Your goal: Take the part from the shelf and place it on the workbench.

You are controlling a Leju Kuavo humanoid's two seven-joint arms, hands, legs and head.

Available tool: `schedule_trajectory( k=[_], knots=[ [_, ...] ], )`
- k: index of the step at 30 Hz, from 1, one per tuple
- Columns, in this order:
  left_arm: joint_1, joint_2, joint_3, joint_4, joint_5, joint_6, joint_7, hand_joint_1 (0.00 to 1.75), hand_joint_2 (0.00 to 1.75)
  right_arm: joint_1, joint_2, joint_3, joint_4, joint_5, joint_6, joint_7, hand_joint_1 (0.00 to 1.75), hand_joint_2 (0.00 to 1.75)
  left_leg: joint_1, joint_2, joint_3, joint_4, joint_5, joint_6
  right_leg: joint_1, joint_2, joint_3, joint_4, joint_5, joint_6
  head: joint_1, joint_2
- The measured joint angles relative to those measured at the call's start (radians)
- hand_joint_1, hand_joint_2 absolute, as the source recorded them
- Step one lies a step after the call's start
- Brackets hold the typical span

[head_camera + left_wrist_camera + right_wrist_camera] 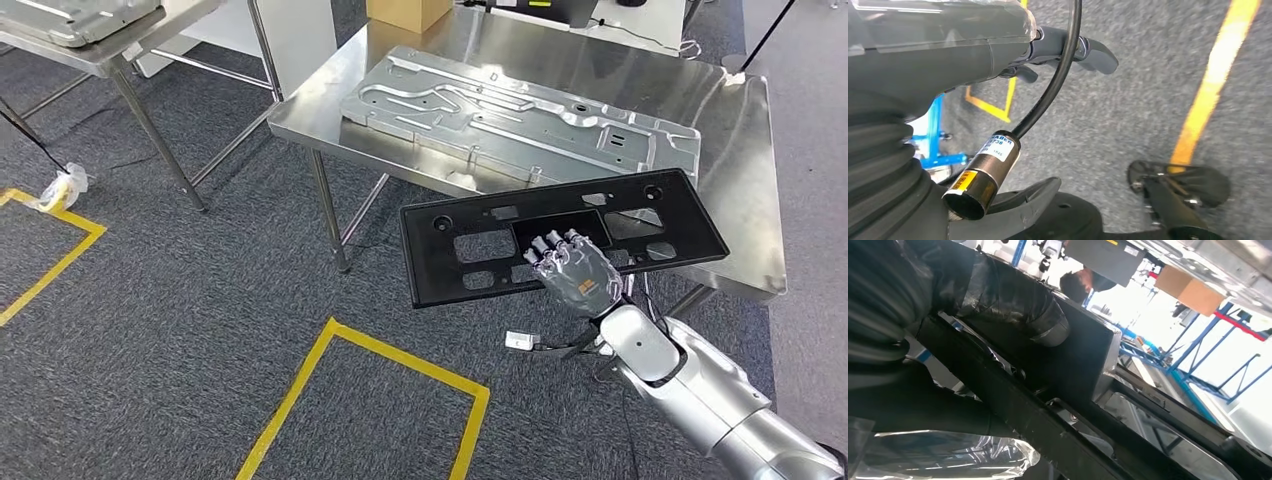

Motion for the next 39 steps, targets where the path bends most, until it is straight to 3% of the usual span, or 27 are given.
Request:
schedule_trajectory(
  k=[2,5,6,8,10,11,12,14,16,19,20,22,24,26,27,28,30,31,32,34,36,38,39],
  knots=[
    [-0.002,0.0,0.0,0.0,-0.001,0.002,-0.003,0.0,1.75,-0.002,0.0,-0.002,0.001,0.0,-0.001,0.0,1.75,1.75,-0.001,0.0,0.008,0.001,-0.004,-0.012,0.008,-0.002,0.011,-0.03,-0.011,-0.014,-0.001,0.0],
    [-0.002,0.0,0.0,0.0,-0.001,0.003,-0.005,0.0,1.75,-0.003,0.0,-0.005,0.001,0.0,-0.003,0.0,1.75,1.75,-0.001,0.001,0.005,0.042,-0.016,-0.03,0.001,0.001,0.042,-0.042,-0.014,-0.034,-0.001,0.0],
    [-0.004,0.001,0.0,0.0,-0.001,0.003,-0.005,0.0,1.75,-0.003,0.0,-0.006,0.001,0.0,-0.004,0.0,1.75,1.75,0.0,0.0,-0.016,0.084,-0.028,-0.035,-0.001,0.001,0.054,-0.043,-0.018,-0.039,-0.002,0.0],
    [-0.004,0.001,0.0,0.0,-0.002,0.003,-0.004,0.0,1.75,0.0,0.003,-0.007,0.001,0.0,-0.004,0.0,1.75,1.75,0.003,0.001,-0.092,0.207,-0.065,-0.04,-0.002,0.001,0.072,-0.043,-0.033,-0.045,-0.002,0.0],
    [-0.001,0.001,0.0,0.0,-0.002,0.003,-0.002,0.0,1.75,0.007,0.006,-0.007,0.002,0.0,-0.004,0.0,1.75,1.75,0.006,0.001,-0.165,0.284,-0.095,-0.045,-0.002,0.003,0.094,-0.043,-0.053,-0.044,-0.003,0.0],
    [0.001,0.002,0.0,0.0,-0.002,0.003,-0.002,0.0,1.75,0.01,0.007,-0.007,0.002,0.0,-0.004,0.0,1.75,1.75,0.007,0.001,-0.181,0.278,-0.089,-0.046,-0.003,0.004,0.108,-0.043,-0.064,-0.041,-0.003,0.0],
    [0.003,0.002,0.0,0.0,-0.002,0.003,-0.001,0.0,1.75,0.013,0.007,-0.007,0.002,0.0,-0.004,0.0,1.75,1.75,0.007,0.001,-0.181,0.24,-0.065,-0.046,-0.004,0.005,0.123,-0.043,-0.076,-0.038,-0.003,0.0],
    [0.005,0.003,0.0,0.0,-0.002,0.003,-0.001,0.0,1.75,0.014,0.008,-0.007,0.003,0.0,-0.004,0.0,1.75,1.75,0.007,0.001,-0.159,0.117,0.032,-0.044,-0.006,0.006,0.151,-0.041,-0.102,-0.029,-0.002,0.0],
    [0.005,0.003,0.0,0.001,-0.002,0.003,0.0,0.0,1.75,0.015,0.011,-0.007,0.003,0.0,-0.005,0.001,1.75,1.75,0.003,0.001,-0.141,0.041,0.095,-0.033,-0.004,0.008,0.167,-0.043,-0.124,-0.015,-0.002,0.0],
    [0.004,0.003,0.0,0.001,-0.001,0.002,0.002,0.0,1.75,0.017,0.016,-0.007,0.004,0.0,-0.008,0.002,1.75,1.75,0.0,-0.001,-0.12,0.023,0.087,-0.01,-0.004,0.01,0.175,-0.03,-0.122,0.004,-0.003,0.0],
    [0.004,0.003,0.0,0.001,-0.001,0.002,0.002,0.0,1.75,0.017,0.016,-0.007,0.004,0.0,-0.009,0.004,1.75,1.75,0.001,-0.001,-0.109,0.018,0.08,-0.003,-0.007,0.009,0.163,0.001,-0.114,0.007,-0.003,0.0],
    [0.002,0.004,0.0,0.001,-0.002,0.002,0.001,0.0,1.75,0.018,0.016,-0.008,0.005,0.0,-0.01,0.01,1.75,1.75,0.002,-0.003,-0.083,0.01,0.066,0.008,-0.009,0.007,0.1,0.103,-0.118,0.012,-0.001,0.0],
    [0.002,0.004,0.0,0.001,-0.002,0.003,0.001,0.0,1.75,0.023,0.016,-0.008,0.006,0.0,-0.011,0.013,1.75,1.75,-0.001,-0.006,-0.058,0.008,0.045,0.012,-0.008,0.006,0.014,0.208,-0.168,0.014,-0.001,0.0],
    [0.004,0.004,0.0,0.001,-0.002,0.003,0.001,0.0,1.75,0.031,0.016,-0.007,0.008,0.0,-0.011,0.013,1.75,1.75,-0.005,-0.009,-0.025,0.008,0.019,0.013,-0.007,0.006,-0.043,0.231,-0.213,0.013,-0.001,0.0],
    [0.005,0.004,0.0,0.001,-0.002,0.003,0.001,0.0,1.75,0.033,0.016,-0.007,0.009,0.0,-0.011,0.013,1.75,1.75,-0.007,-0.01,-0.006,0.008,0.005,0.014,-0.006,0.006,-0.053,0.203,-0.205,0.01,-0.001,0.0],
    [0.006,0.004,0.0,0.001,-0.002,0.003,0.001,0.0,1.75,0.035,0.016,-0.007,0.01,0.0,-0.011,0.014,1.75,1.75,-0.01,-0.011,0.012,0.007,-0.009,0.014,-0.002,0.005,-0.053,0.151,-0.163,0.002,-0.001,0.0],
    [0.007,0.001,0.0,0.001,-0.002,0.003,0.002,0.0,1.75,0.036,0.016,-0.007,0.012,0.0,-0.011,0.014,1.75,1.75,-0.013,-0.012,0.041,0.005,-0.034,0.011,0.011,0.005,-0.045,0.039,-0.027,-0.021,-0.002,0.0],
    [0.006,0.0,0.001,0.002,-0.002,0.003,0.002,0.0,1.75,0.037,0.016,-0.008,0.013,0.0,-0.012,0.015,1.75,1.75,-0.012,-0.014,0.05,0.0,-0.044,0.006,0.018,0.004,-0.039,0.003,0.022,-0.031,-0.002,0.0],
    [0.006,-0.001,0.001,0.002,-0.002,0.003,0.002,0.0,1.75,0.037,0.015,-0.008,0.013,0.0,-0.013,0.015,1.75,1.75,-0.011,-0.015,0.059,0.0,-0.048,0.001,0.024,0.004,-0.032,-0.018,0.047,-0.039,-0.003,0.0],
    [0.003,-0.001,0.001,0.002,-0.002,0.003,0.002,0.0,1.75,0.034,0.015,-0.011,0.012,0.0,-0.014,0.017,1.75,1.75,-0.01,-0.014,0.072,0.007,-0.044,-0.01,0.023,0.005,-0.003,-0.037,0.039,-0.049,-0.003,0.0],
    [0.0,-0.001,0.001,0.002,-0.002,0.004,0.002,0.0,1.75,0.03,0.015,-0.013,0.011,0.0,-0.016,0.019,1.75,1.75,-0.011,-0.011,0.055,0.06,-0.03,-0.018,0.016,0.005,0.033,-0.058,0.031,-0.059,-0.004,0.0],
    [-0.003,-0.001,0.001,0.002,-0.002,0.004,0.002,0.0,1.75,0.029,0.016,-0.014,0.011,0.0,-0.017,0.022,1.75,1.75,-0.008,-0.008,-0.016,0.169,-0.053,-0.027,0.011,0.004,0.062,-0.069,0.016,-0.064,-0.007,0.0],
    [-0.004,-0.001,0.001,0.002,-0.002,0.004,0.003,0.0,1.75,0.03,0.016,-0.014,0.011,0.0,-0.017,0.023,1.75,1.75,-0.005,-0.007,-0.06,0.224,-0.085,-0.033,0.009,0.004,0.074,-0.07,0.006,-0.063,-0.006,0.0]
  ],
)
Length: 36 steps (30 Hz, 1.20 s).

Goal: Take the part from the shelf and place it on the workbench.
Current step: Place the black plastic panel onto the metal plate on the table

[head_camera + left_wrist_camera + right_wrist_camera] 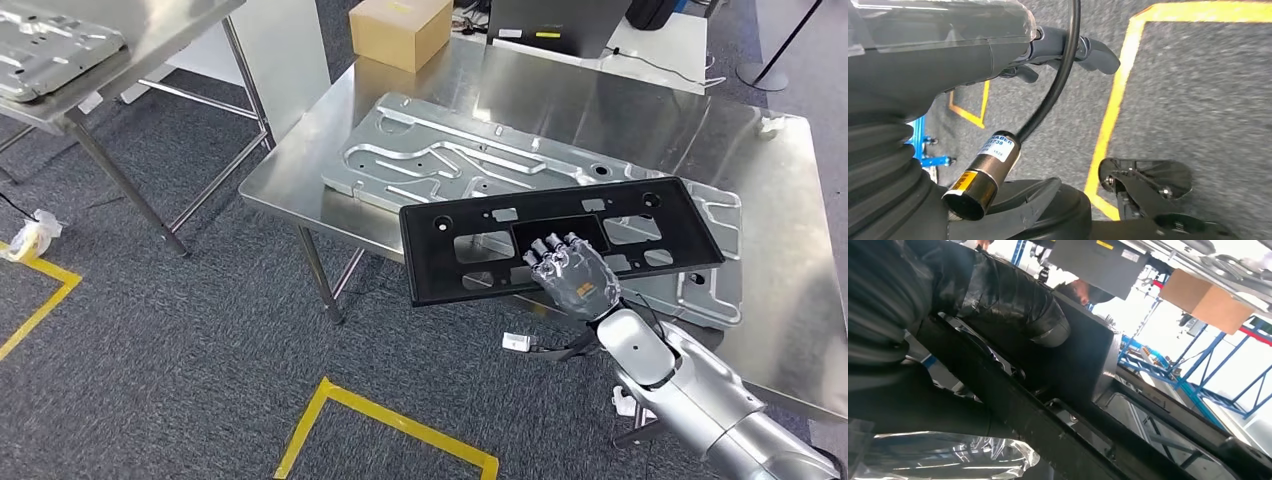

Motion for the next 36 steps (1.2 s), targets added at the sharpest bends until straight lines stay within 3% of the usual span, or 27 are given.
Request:
schedule_trajectory(
  k=[2,3,4,7,8,10,11,13,15,17,18,19,21,23,27,28,31,32,33,34,36],
  knots=[
    [0.002,0.0,0.0,0.0,0.0,0.0,0.001,0.0,1.75,0.008,0.002,0.0,0.0,0.0,0.0,0.003,1.75,1.75,0.005,0.002,-0.065,0.045,-0.063,-0.012,-0.005,0.001,0.028,0.0,-0.025,0.006,0.0,0.0],
    [0.005,0.0,0.0,0.0,0.0,0.0,0.002,0.0,1.75,0.011,0.002,0.0,0.0,0.0,0.0,0.005,1.75,1.75,0.008,0.003,-0.078,0.024,-0.066,-0.015,-0.008,0.003,0.044,0.001,-0.038,0.01,0.0,0.0],
    [0.008,0.001,0.0,0.0,0.0,0.0,0.003,0.0,1.75,0.013,0.002,0.0,0.0,0.0,0.0,0.008,1.75,1.75,0.01,0.004,-0.08,-0.023,-0.039,-0.017,-0.011,0.004,0.061,0.002,-0.052,0.014,0.0,0.0],
    [0.013,0.003,0.0,0.001,0.001,0.0,0.003,0.0,1.75,0.016,0.004,0.0,0.001,0.0,0.0,0.021,1.75,1.75,0.012,0.007,-0.071,-0.185,0.148,-0.012,-0.012,0.007,0.093,0.014,-0.098,0.034,0.0,0.0],
    [0.013,0.003,0.0,0.001,0.001,0.0,0.002,0.0,1.75,0.018,0.004,0.0,0.001,0.0,-0.001,0.027,1.75,1.75,0.012,0.007,-0.07,-0.206,0.186,-0.005,-0.01,0.008,0.099,0.017,-0.108,0.042,0.0,0.0],
    [0.011,0.003,0.001,0.001,0.004,0.001,0.002,0.0,1.75,0.022,0.002,-0.002,0.0,0.0,-0.004,0.049,1.75,1.75,0.011,0.007,-0.061,-0.211,0.191,0.012,-0.01,0.009,0.1,0.031,-0.11,0.055,-0.001,0.0],
    [0.011,0.003,0.001,0.001,0.005,0.001,0.001,0.0,1.75,0.027,-0.001,-0.004,-0.003,0.0,-0.005,0.065,1.75,1.75,0.012,0.007,-0.053,-0.214,0.189,0.02,-0.012,0.008,0.092,0.055,-0.102,0.061,-0.001,0.0],
    [0.01,0.003,0.003,0.001,0.006,0.002,0.0,0.0,1.75,0.035,-0.012,-0.009,-0.01,0.0,-0.006,0.102,1.75,1.75,0.014,0.006,-0.035,-0.222,0.179,0.033,-0.015,0.005,0.037,0.149,-0.101,0.069,-0.001,0.0],
    [0.01,0.003,0.006,0.001,0.006,0.002,0.0,0.0,1.75,0.05,-0.023,-0.012,-0.016,0.0,-0.006,0.131,1.75,1.75,0.013,0.004,-0.017,-0.225,0.164,0.04,-0.016,0.003,-0.043,0.26,-0.146,0.075,0.0,0.0],
    [0.012,0.003,0.009,0.001,0.007,0.004,0.0,0.0,1.75,0.074,-0.031,-0.018,-0.019,0.0,-0.007,0.15,1.75,1.75,0.012,0.001,0.005,-0.226,0.145,0.041,-0.016,0.002,-0.102,0.305,-0.198,0.077,0.0,0.0],
    [0.012,0.003,0.01,0.001,0.007,0.005,0.0,0.0,1.75,0.087,-0.034,-0.024,-0.021,0.0,-0.007,0.158,1.75,1.75,0.011,0.0,0.017,-0.225,0.134,0.041,-0.016,0.002,-0.112,0.287,-0.198,0.077,0.0,0.0],
    [0.012,0.003,0.011,0.001,0.007,0.007,0.0,0.0,1.75,0.099,-0.039,-0.032,-0.024,0.0,-0.008,0.166,1.75,1.75,0.009,-0.001,0.031,-0.226,0.124,0.04,-0.015,0.002,-0.109,0.242,-0.17,0.073,0.0,0.0],
    [0.013,0.002,0.014,0.001,0.007,0.009,-0.001,0.0,1.75,0.119,-0.046,-0.056,-0.031,0.0,-0.011,0.177,1.75,1.75,0.006,-0.001,0.053,-0.226,0.104,0.037,-0.009,-0.001,-0.085,0.117,-0.06,0.059,0.0,0.0],
    [0.011,0.0,0.015,0.001,0.008,0.01,-0.001,0.0,1.75,0.13,-0.052,-0.078,-0.035,0.0,-0.014,0.182,1.75,1.75,0.004,-0.002,0.067,-0.228,0.09,0.029,0.0,-0.003,-0.069,0.041,0.011,0.045,0.001,0.0],
    [0.01,-0.002,0.016,0.002,0.008,0.011,-0.001,0.0,1.75,0.142,-0.059,-0.104,-0.048,0.0,-0.017,0.186,1.75,1.75,0.001,0.001,0.072,-0.191,0.085,0.008,-0.003,0.001,-0.033,0.014,0.013,0.026,0.001,0.0],
    [0.009,-0.002,0.016,0.002,0.008,0.012,-0.001,0.0,1.75,0.144,-0.06,-0.109,-0.051,0.0,-0.017,0.19,1.75,1.75,0.002,0.002,0.052,-0.15,0.074,0.004,-0.007,0.002,-0.022,0.011,0.008,0.02,0.0,0.0],
    [0.006,-0.002,0.017,0.002,0.008,0.013,-0.002,0.0,1.75,0.164,-0.064,-0.123,-0.058,0.0,-0.017,0.213,1.75,1.75,0.005,0.004,-0.06,0.025,0.002,-0.003,-0.007,0.001,0.004,0.01,-0.014,0.013,-0.004,0.0],
    [0.007,-0.002,0.017,0.002,0.008,0.013,-0.001,0.0,1.75,0.175,-0.067,-0.128,-0.061,0.0,-0.018,0.219,1.75,1.75,0.006,0.004,-0.089,0.055,-0.015,-0.005,-0.006,0.001,0.013,0.011,-0.023,0.013,-0.004,0.0],
    [0.009,-0.002,0.017,0.002,0.008,0.013,0.0,0.0,1.75,0.186,-0.071,-0.133,-0.063,0.0,-0.018,0.223,1.75,1.75,0.006,0.004,-0.102,0.051,-0.014,-0.005,-0.006,0.002,0.023,0.012,-0.032,0.014,-0.003,0.0],
    [0.011,-0.001,0.017,0.002,0.008,0.013,0.001,0.0,1.75,0.194,-0.075,-0.139,-0.064,0.0,-0.019,0.226,1.75,1.75,0.005,0.004,-0.098,0.013,0.01,-0.003,-0.005,0.003,0.035,0.014,-0.043,0.015,-0.004,0.0],
    [0.014,-0.001,0.017,0.002,0.008,0.013,0.002,0.0,1.75,0.207,-0.082,-0.15,-0.067,0.0,-0.02,0.229,1.75,1.75,0.002,0.004,-0.063,-0.118,0.106,0.006,-0.004,0.004,0.059,0.017,-0.065,0.02,-0.003,0.0]
  ],
)
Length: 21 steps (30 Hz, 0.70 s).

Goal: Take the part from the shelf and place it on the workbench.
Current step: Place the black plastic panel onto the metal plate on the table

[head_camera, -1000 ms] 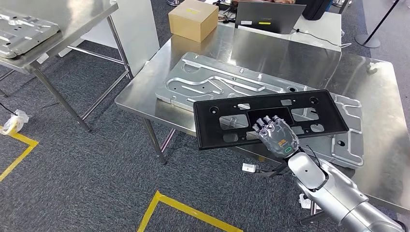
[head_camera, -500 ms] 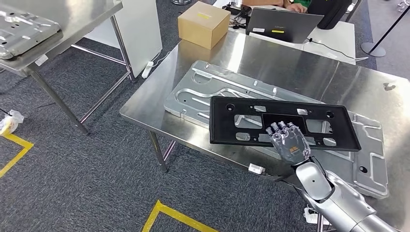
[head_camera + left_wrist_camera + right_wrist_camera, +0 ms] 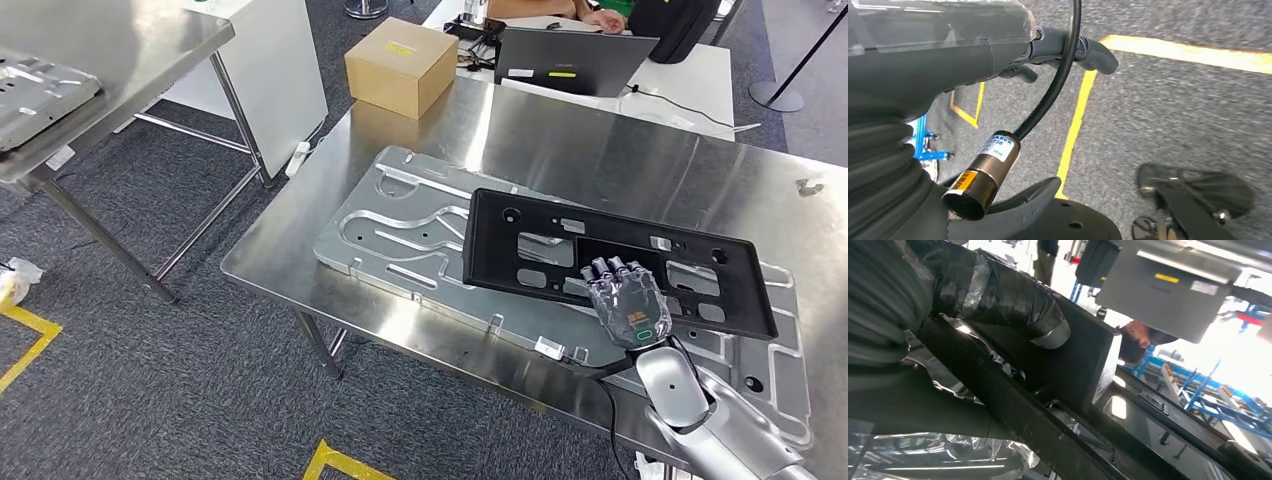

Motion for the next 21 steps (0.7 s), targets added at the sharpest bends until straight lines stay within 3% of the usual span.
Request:
schedule_trajectory(
  k=[2,6,8,10,11,12,13,15,17,19,21],
  knots=[
    [-0.001,0.0,0.0,0.0,-0.001,-0.001,0.0,0.0,1.75,0.007,-0.004,-0.006,-0.002,0.0,0.0,0.0,1.75,1.75,-0.005,-0.001,0.026,-0.085,0.055,0.01,0.002,0.004,0.013,0.001,-0.018,0.011,0.0,0.0],
    [-0.001,0.0,0.0,0.0,-0.002,-0.002,-0.004,0.0,1.75,0.023,-0.018,-0.019,-0.013,0.0,-0.001,-0.003,1.75,1.75,-0.003,-0.001,0.053,-0.112,0.056,0.03,-0.001,0.005,0.009,0.037,-0.022,0.033,0.0,0.0],
    [-0.003,0.0,0.0,0.0,-0.003,-0.002,-0.006,0.0,1.75,0.026,-0.023,-0.028,-0.016,0.0,-0.001,-0.006,1.75,1.75,0.0,0.0,0.071,-0.12,0.049,0.038,-0.005,0.002,-0.042,0.123,-0.042,0.043,0.001,0.0],
    [-0.005,0.0,0.0,0.0,-0.003,-0.003,-0.006,0.0,1.75,0.031,-0.026,-0.034,-0.017,0.0,-0.001,-0.01,1.75,1.75,0.0,-0.001,0.082,-0.121,0.037,0.041,-0.01,0.0,-0.124,0.239,-0.093,0.054,0.001,0.0],
    [-0.005,-0.001,0.0,0.0,-0.004,-0.003,-0.006,0.0,1.75,0.035,-0.026,-0.035,-0.017,0.0,-0.001,-0.012,1.75,1.75,0.0,-0.002,0.089,-0.121,0.029,0.041,-0.013,-0.001,-0.159,0.276,-0.114,0.059,0.001,0.0],
    [-0.003,-0.001,0.0,0.0,-0.004,-0.004,-0.006,0.0,1.75,0.04,-0.026,-0.035,-0.017,0.0,-0.001,-0.014,1.75,1.75,0.001,-0.002,0.1,-0.121,0.02,0.039,-0.016,-0.002,-0.178,0.282,-0.116,0.062,0.001,0.0],
    [-0.002,-0.001,0.0,0.0,-0.004,-0.004,-0.005,0.0,1.75,0.044,-0.026,-0.036,-0.017,0.0,-0.001,-0.016,1.75,1.75,0.001,-0.003,0.112,-0.12,0.01,0.038,-0.019,-0.003,-0.181,0.254,-0.095,0.064,0.001,0.0],
    [0.0,-0.001,0.0,0.0,-0.004,-0.004,-0.004,0.0,1.75,0.049,-0.026,-0.038,-0.017,0.0,0.0,-0.02,1.75,1.75,0.002,-0.003,0.14,-0.12,-0.011,0.031,-0.024,-0.006,-0.152,0.127,0.004,0.066,0.002,0.0],
    [-0.003,-0.001,0.0,0.0,-0.004,-0.004,-0.005,0.0,1.75,0.052,-0.026,-0.041,-0.017,0.0,0.001,-0.022,1.75,1.75,0.001,-0.004,0.156,-0.119,-0.028,0.02,-0.019,-0.01,-0.127,0.035,0.069,0.056,0.001,0.0],
    [-0.005,-0.001,0.0,0.0,-0.006,-0.004,-0.015,0.0,1.75,0.056,-0.026,-0.041,-0.017,0.0,0.001,-0.022,1.75,1.75,0.0,-0.005,0.162,-0.115,-0.041,0.009,-0.012,-0.009,-0.12,0.023,0.073,0.042,0.0,0.0],
    [-0.006,-0.001,0.0,0.0,-0.011,-0.004,-0.039,0.0,1.75,0.061,-0.026,-0.042,-0.019,0.0,0.001,-0.015,1.75,1.75,0.0,-0.004,0.168,-0.114,-0.049,0.01,-0.013,-0.005,-0.116,0.025,0.074,0.038,0.0,0.0]
  ],
)
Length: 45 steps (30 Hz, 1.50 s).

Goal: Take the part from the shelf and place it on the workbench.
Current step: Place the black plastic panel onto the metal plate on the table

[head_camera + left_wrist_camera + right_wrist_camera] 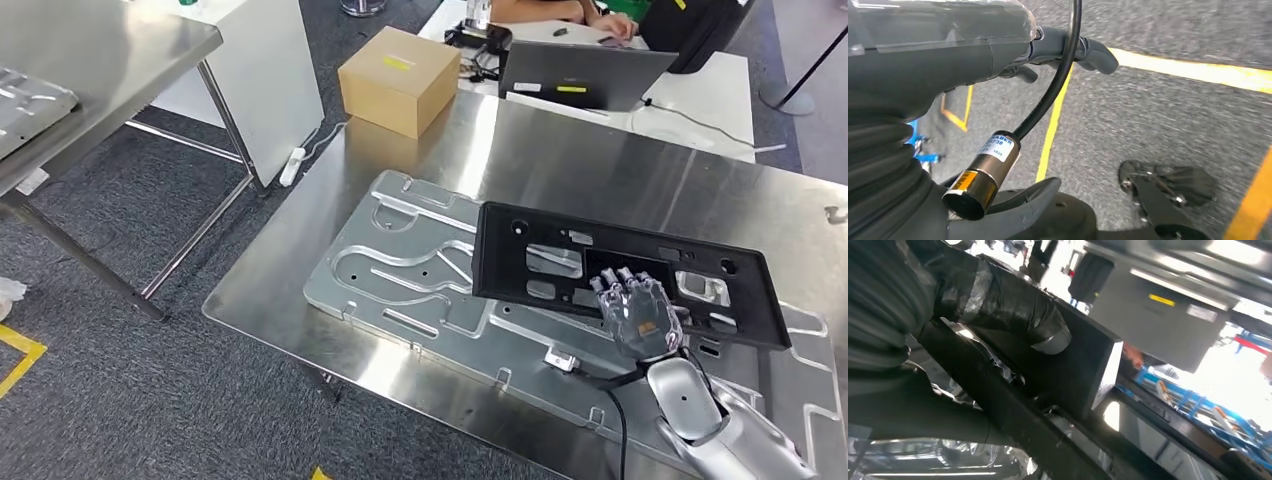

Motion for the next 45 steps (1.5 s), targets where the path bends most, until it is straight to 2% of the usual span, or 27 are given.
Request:
schedule_trajectory(
  k=[2,8,14,18,21,25,38,45],
  knots=[
    [-0.001,0.0,0.0,0.0,-0.007,-0.001,-0.023,0.0,1.75,0.006,-0.002,-0.002,-0.006,0.0,-0.001,0.009,1.75,1.75,0.001,0.001,0.005,-0.004,-0.001,0.003,0.001,0.003,0.003,0.001,-0.005,-0.003,0.0,0.0],
    [-0.002,0.0,0.0,0.0,-0.012,-0.004,-0.037,0.0,1.75,0.021,-0.004,-0.009,-0.022,0.0,-0.001,0.014,1.75,1.75,0.002,0.003,0.022,-0.024,-0.007,0.001,0.005,0.003,0.01,0.001,-0.019,-0.017,0.0,0.0],
    [-0.001,0.0,0.0,0.0,-0.012,-0.004,-0.037,0.0,1.75,0.026,-0.004,-0.012,-0.023,0.0,-0.001,0.014,1.75,1.75,0.005,0.003,0.025,-0.029,-0.01,-0.007,0.008,0.002,0.015,0.001,-0.021,-0.02,0.0,0.0],
    [-0.001,0.0,0.0,0.0,-0.009,0.002,-0.037,0.0,1.75,0.028,-0.004,-0.015,-0.024,0.0,-0.001,0.014,0.0,0.0,0.005,0.004,0.025,-0.029,-0.009,-0.012,0.008,0.002,0.016,0.001,-0.02,-0.02,0.0,0.0],
    [-0.001,0.0,0.0,0.0,-0.007,0.012,-0.039,0.0,1.75,0.034,-0.004,-0.021,-0.031,0.0,0.0,0.013,0.0,0.0,0.005,0.004,0.026,-0.028,-0.009,-0.012,0.008,0.002,0.018,0.001,-0.02,-0.019,0.0,0.0],
    [-0.001,0.0,0.0,0.0,-0.007,0.027,-0.034,0.0,0.0,0.044,-0.004,-0.031,-0.04,0.0,0.0,0.012,0.0,0.0,0.005,0.004,0.027,-0.028,-0.01,-0.014,0.008,0.002,0.02,0.001,-0.02,-0.019,0.0,0.0],
    [-0.001,0.0,0.0,0.0,-0.007,0.008,-0.033,0.0,0.0,0.047,-0.004,-0.058,-0.051,0.0,-0.002,-0.027,0.0,0.0,0.005,0.004,0.027,-0.026,-0.011,-0.014,0.007,0.002,0.021,0.0,-0.02,-0.019,0.0,0.0],
    [-0.001,0.0,0.0,0.0,-0.009,0.0,-0.039,0.0,0.0,0.013,-0.005,-0.075,-0.073,0.0,0.005,-0.058,0.0,0.0,0.005,0.004,0.027,-0.026,-0.011,-0.014,0.007,0.003,0.021,0.0,-0.02,-0.019,0.0,0.0]
  ],
)
